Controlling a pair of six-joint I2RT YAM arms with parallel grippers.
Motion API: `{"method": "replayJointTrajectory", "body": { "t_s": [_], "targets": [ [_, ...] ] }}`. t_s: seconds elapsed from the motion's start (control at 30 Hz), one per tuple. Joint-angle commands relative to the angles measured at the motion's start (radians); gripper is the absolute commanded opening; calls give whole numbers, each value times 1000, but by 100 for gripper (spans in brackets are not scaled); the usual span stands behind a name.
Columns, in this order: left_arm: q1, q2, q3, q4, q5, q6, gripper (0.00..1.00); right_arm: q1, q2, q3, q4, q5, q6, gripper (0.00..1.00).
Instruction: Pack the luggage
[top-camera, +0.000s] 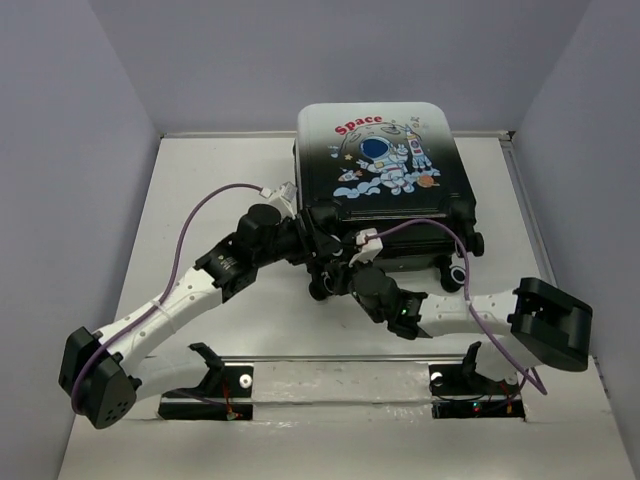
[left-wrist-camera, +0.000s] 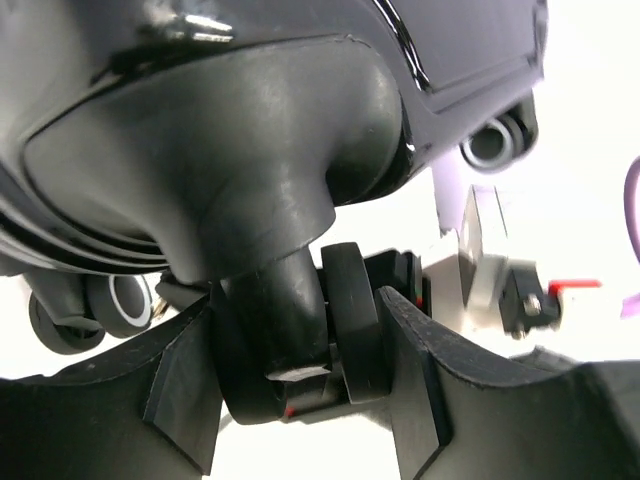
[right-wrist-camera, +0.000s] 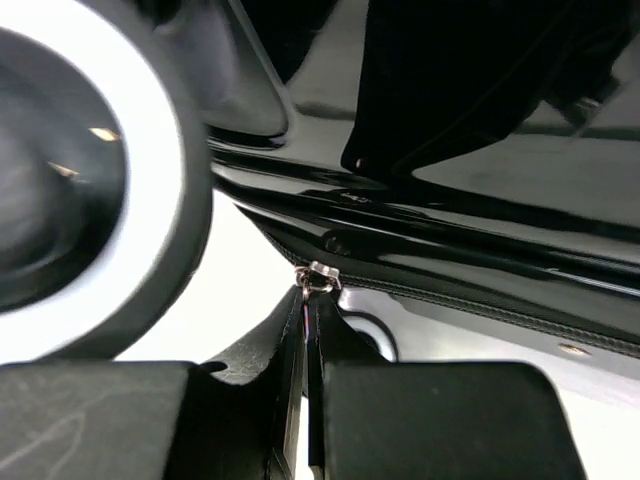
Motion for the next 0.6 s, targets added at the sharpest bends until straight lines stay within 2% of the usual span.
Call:
{"method": "replayJointTrajectory", "body": {
  "t_s": [0.0, 0.1, 0.13, 0.27, 0.4, 0.47, 0.57],
  "targets": [
    [-47, -37, 221, 536, 93, -38, 6, 139, 98, 136, 422, -137, 10, 7],
    [-71, -43, 206, 579, 62, -67, 6, 139, 196, 150, 645, -100, 20, 7],
    [-94, -41, 197, 591, 41, -84, 6, 139, 227, 156, 791, -100, 19, 7],
    [-165, -34, 82, 737, -2, -162, 6, 139, 375, 259, 1002, -82, 11, 7],
    [-217, -41, 2, 837, -59, -210, 6, 139, 527, 365, 1177, -31, 94, 7],
    [-233, -64, -26, 845, -88, -205, 6, 139, 598, 433, 1172, -22, 128, 7],
    [-236, -93, -59, 852, -116, -199, 6, 139, 641, 440, 1170, -22, 165, 7]
  ]
}}
